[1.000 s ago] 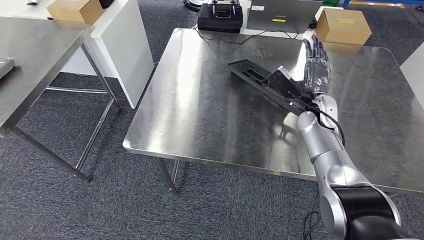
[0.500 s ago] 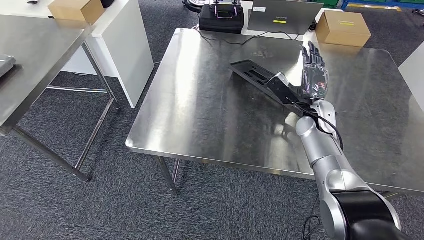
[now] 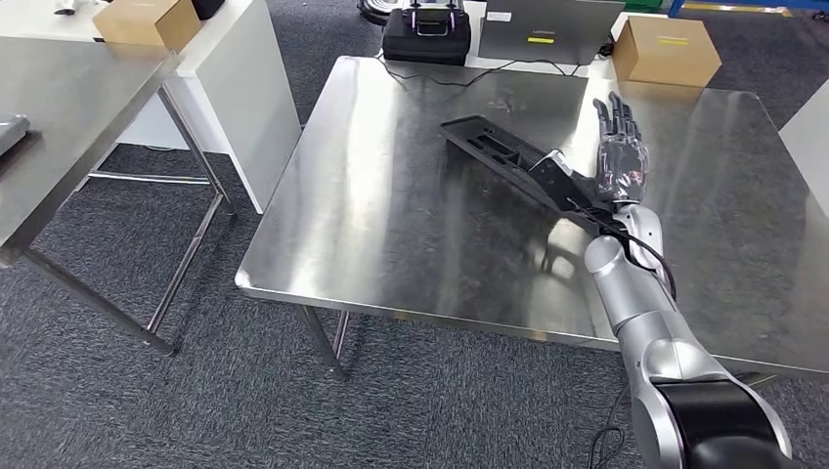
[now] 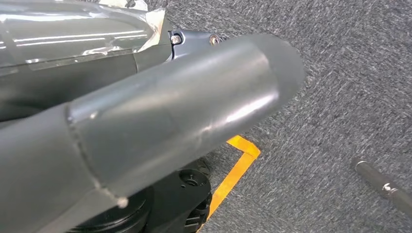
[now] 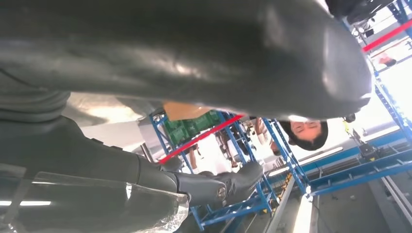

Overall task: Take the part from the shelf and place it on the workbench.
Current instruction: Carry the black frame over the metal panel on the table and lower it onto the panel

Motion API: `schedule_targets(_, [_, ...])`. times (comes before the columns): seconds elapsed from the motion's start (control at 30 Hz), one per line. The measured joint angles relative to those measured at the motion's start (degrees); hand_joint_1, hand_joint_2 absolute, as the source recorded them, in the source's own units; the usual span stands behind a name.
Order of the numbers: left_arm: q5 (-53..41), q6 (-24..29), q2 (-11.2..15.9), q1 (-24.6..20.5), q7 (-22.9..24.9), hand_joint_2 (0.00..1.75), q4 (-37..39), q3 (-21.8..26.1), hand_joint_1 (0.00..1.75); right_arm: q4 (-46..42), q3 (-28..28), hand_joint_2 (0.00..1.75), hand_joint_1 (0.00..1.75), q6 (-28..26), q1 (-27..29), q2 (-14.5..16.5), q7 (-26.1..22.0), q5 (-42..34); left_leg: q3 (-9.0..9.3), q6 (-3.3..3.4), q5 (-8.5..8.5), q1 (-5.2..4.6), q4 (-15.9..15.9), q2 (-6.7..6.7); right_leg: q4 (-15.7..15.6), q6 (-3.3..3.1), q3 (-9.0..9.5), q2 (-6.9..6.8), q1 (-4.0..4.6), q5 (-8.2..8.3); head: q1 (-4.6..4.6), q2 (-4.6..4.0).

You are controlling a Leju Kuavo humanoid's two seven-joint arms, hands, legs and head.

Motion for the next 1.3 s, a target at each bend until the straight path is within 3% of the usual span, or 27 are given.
schedule_targets(0.07, [0.0,0.0,0.0,0.0,0.0,0.00,0.0,0.1,0.00,0.0,0.0,0.00,0.00,0.2,-0.2,0.0,-0.3,-0.3,-2.03,-0.82,-3.70,0.42,5.0,0.17,-0.1,-0.81,-0.30,-0.11,-0.13,0.31,-0.11,0.00])
schedule_targets(0.13, [0.0,0.0,0.0,0.0,0.0,0.00,0.0,0.1,0.00,0.1,0.0,0.00,0.00,0.3,-0.2,0.0,-0.5,-0.5,-5.05,-1.40,-7.63,0.90,12.5,0.28,-0.1,-1.26,-0.74,-0.23,0.02,0.60,-0.17,0.00])
schedule_targets(0.17, [0.0,0.0,0.0,0.0,0.0,0.00,0.0,0.1,0.00,0.1,0.0,0.00,0.00,0.3,-0.2,0.0,-0.5,-0.6,-5.89,-1.57,-8.33,1.09,14.9,0.31,0.0,-1.33,-0.97,-0.27,0.08,0.75,-0.17,0.00])
schedule_targets(0.2, [0.0,0.0,0.0,0.0,0.0,0.00,0.0,0.2,0.00,0.2,0.0,0.00,0.00,0.4,-0.2,0.0,-0.5,-0.6,-5.74,-1.63,-7.90,1.24,15.2,0.34,0.0,-1.30,-1.16,-0.29,0.11,0.90,-0.17,0.00])
schedule_targets(0.23, [0.0,0.0,0.0,0.0,0.0,0.00,0.0,0.3,0.00,0.3,0.0,0.00,0.00,0.4,-0.2,0.0,-0.5,-0.6,-4.36,-1.60,-6.43,1.34,13.1,0.40,0.0,-1.17,-1.29,-0.30,0.11,1.05,-0.18,0.00])
schedule_targets(0.3, [0.0,0.0,0.0,0.0,0.0,0.00,0.0,0.4,0.00,0.3,0.0,0.00,0.00,0.5,-0.2,-0.1,-0.6,-0.7,0.44,-1.35,-3.09,1.43,5.2,0.45,0.1,-0.78,-1.42,-0.29,0.15,1.32,-0.18,0.00])
schedule_targets(0.37, [0.0,0.0,0.0,-0.1,0.0,0.00,0.0,0.5,0.00,0.4,0.0,0.00,0.00,0.5,-0.5,-0.2,-0.9,-1.1,3.31,-0.97,-1.54,1.17,-0.1,0.38,0.1,-0.09,-1.60,-0.29,0.25,1.77,-0.12,0.00])
schedule_targets(0.43, [0.0,-0.1,0.1,-0.1,-0.1,0.00,0.0,0.6,0.00,0.4,0.0,0.00,0.00,0.5,-0.8,-0.4,-1.2,-1.8,3.12,-0.49,-1.15,0.72,-0.8,0.30,-0.1,0.85,-1.77,-0.31,0.28,2.41,-0.08,0.00])
schedule_targets(0.5, [0.0,-0.2,0.0,-0.1,-0.2,0.00,0.0,0.6,0.00,0.5,0.1,0.00,0.00,0.4,-0.8,-0.7,-1.3,-2.4,2.58,0.47,-0.24,0.74,-1.2,0.39,0.4,1.35,-2.37,-0.33,0.12,2.04,-0.06,0.00])
schedule_targets(0.57, [-0.1,-0.2,-0.1,-0.1,-0.3,0.00,0.0,0.6,0.00,0.6,0.2,0.00,0.00,0.3,-0.8,-1.2,-1.3,-2.8,1.68,1.52,0.95,0.83,-1.6,0.51,4.7,0.92,-4.44,-0.32,0.08,-1.18,0.03,0.00])
schedule_targets(0.63, [-0.1,-0.2,0.0,-0.1,-0.4,0.00,0.0,0.7,0.00,0.7,0.2,0.00,0.00,0.3,-0.6,-1.6,-1.1,-3.2,0.44,2.02,1.84,0.52,-1.6,0.52,12.7,0.46,-7.29,-0.30,0.19,-5.48,0.08,0.00])
schedule_targets(0.67, [-0.1,-0.2,-0.1,-0.1,-0.4,0.00,0.0,0.7,0.00,0.8,0.2,0.00,0.00,0.3,-0.5,-1.8,-1.1,-3.3,-0.15,2.11,2.28,0.34,-1.6,0.52,15.8,0.56,-8.05,-0.30,0.22,-6.73,0.09,0.00])
schedule_targets(0.7, [-0.2,-0.2,-0.1,-0.1,-0.4,0.00,0.0,0.7,0.00,0.8,0.2,0.00,0.00,0.3,-0.3,-1.8,-1.1,-3.3,-0.68,2.16,2.68,0.17,-1.5,0.52,16.9,0.81,-7.80,-0.30,0.26,-7.05,0.08,0.00])
schedule_targets(0.73, [-0.2,-0.2,-0.1,-0.1,-0.4,0.00,0.0,0.7,0.00,0.9,0.2,0.00,0.00,0.3,-0.1,-1.9,-1.1,-3.4,-1.14,2.15,3.06,0.04,-1.5,0.52,15.7,1.15,-6.33,-0.30,0.32,-6.53,0.08,0.00])
schedule_targets(0.8, [-0.2,-0.2,-0.2,-0.2,-0.4,0.00,0.0,0.7,0.00,0.9,0.2,0.00,0.00,0.3,0.1,-2.0,-1.3,-3.6,-1.79,1.99,3.68,-0.13,-1.4,0.49,7.7,1.45,-0.68,-0.30,0.54,-4.56,0.08,0.00])
schedule_targets(0.87, [-0.3,-0.2,-0.2,-0.2,-0.4,0.00,0.0,0.7,0.00,0.9,0.3,0.00,0.00,0.3,0.1,-2.2,-1.5,-3.7,-2.28,1.53,4.30,-0.28,-1.3,0.48,0.7,0.90,3.91,-0.35,1.08,-3.40,0.08,0.00])
schedule_targets(0.9, [-0.3,-0.2,-0.2,-0.2,-0.4,0.00,0.0,0.7,0.00,0.9,0.3,0.00,0.00,0.3,0.1,-2.3,-1.5,-3.8,-2.46,1.24,4.62,-0.32,-1.3,0.49,-0.7,0.55,4.76,-0.36,1.34,-3.27,0.07,0.00])
schedule_targets(0.93, [-0.3,-0.2,-0.2,-0.2,-0.4,0.00,0.0,0.7,0.00,0.9,0.3,0.00,0.00,0.3,0.1,-2.4,-1.5,-3.8,-2.62,0.89,4.98,-0.36,-1.3,0.49,-1.0,0.20,4.79,-0.37,1.51,-3.01,0.08,0.00])
schedule_targets(1.0, [-0.3,-0.2,-0.1,-0.2,-0.4,0.00,0.0,0.7,0.00,0.9,0.3,0.00,0.00,0.3,0.1,-2.4,-1.6,-3.9,-3.11,0.18,4.77,-0.30,-0.9,0.45,-1.4,-0.66,4.16,-0.45,1.02,-2.25,0.08,0.00])
schedule_targets(1.07, [-0.4,-0.2,-0.1,-0.2,-0.4,0.00,0.0,0.7,0.00,0.9,0.4,0.00,0.00,0.3,0.1,-2.3,-1.6,-3.9,-4.67,-0.72,1.15,0.01,2.8,0.38,-1.7,-1.69,3.26,-0.62,0.48,-1.21,-0.06,0.00])
schedule_targets(1.13, [-0.5,-0.2,-0.1,-0.2,-0.4,0.00,0.0,0.7,0.00,0.9,0.4,0.00,0.00,0.3,0.2,-2.3,-1.6,-4.0,-7.18,-1.61,-4.22,0.58,10.3,0.41,-1.6,-2.04,2.05,-0.70,0.51,-0.22,-0.20,0.00])
schedule_targets(1.17, [-0.6,-0.2,-0.1,-0.2,-0.4,0.00,0.0,0.7,0.00,0.9,0.4,0.00,0.00,0.3,0.3,-2.3,-1.6,-4.2,-8.06,-1.94,-5.70,0.87,13.6,0.45,-1.6,-1.97,1.39,-0.71,0.50,0.27,-0.22,0.00])
schedule_targets(1.2, [-0.6,-0.2,-0.1,-0.3,-0.4,0.00,0.0,0.7,0.00,0.9,0.4,0.00,0.00,0.3,0.4,-2.3,-1.6,-4.3,-8.21,-2.20,-5.91,1.14,15.6,0.47,-1.5,-1.83,0.73,-0.70,0.48,0.75,-0.23,0.00])
schedule_targets(1.23, [-0.7,-0.2,-0.1,-0.3,-0.4,0.00,0.0,0.7,0.00,0.9,0.4,0.00,0.00,0.3,0.6,-2.3,-1.6,-4.5,-7.26,-2.38,-4.89,1.37,15.4,0.49,-1.4,-1.62,0.10,-0.70,0.41,1.19,-0.23,0.00])
schedule_targets(1.3, [-0.7,-0.2,0.0,-0.4,-0.4,0.00,0.0,0.7,0.00,0.8,0.4,0.00,0.00,0.3,0.8,-2.4,-1.6,-4.8,-2.34,-2.53,-1.94,1.70,9.3,0.50,-0.9,-1.05,-1.01,-0.69,0.24,1.89,-0.26,0.00])
